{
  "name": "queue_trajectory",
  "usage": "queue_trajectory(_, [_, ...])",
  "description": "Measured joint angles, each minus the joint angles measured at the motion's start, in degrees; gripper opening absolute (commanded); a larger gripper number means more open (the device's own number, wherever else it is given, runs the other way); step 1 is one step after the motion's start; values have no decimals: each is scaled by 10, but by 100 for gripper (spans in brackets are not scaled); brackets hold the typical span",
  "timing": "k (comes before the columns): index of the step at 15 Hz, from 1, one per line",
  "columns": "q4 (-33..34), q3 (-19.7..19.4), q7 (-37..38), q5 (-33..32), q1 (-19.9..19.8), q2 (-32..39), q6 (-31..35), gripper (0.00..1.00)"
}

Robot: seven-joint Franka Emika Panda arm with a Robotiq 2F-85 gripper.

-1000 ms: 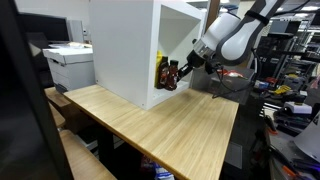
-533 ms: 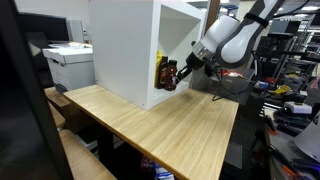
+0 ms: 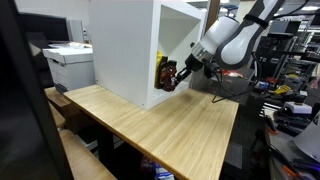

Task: Slide the first bottle in the white shelf with a black lid a little to the left

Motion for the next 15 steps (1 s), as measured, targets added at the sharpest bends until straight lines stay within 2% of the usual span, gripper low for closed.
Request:
queue_trajectory(7, [4,0,0,0,1,10,12,2])
queue_trajectory(12, [20,14,0,0,2,30,17,2])
queue_trajectory(15, [21,4,0,0,11,33,17,2])
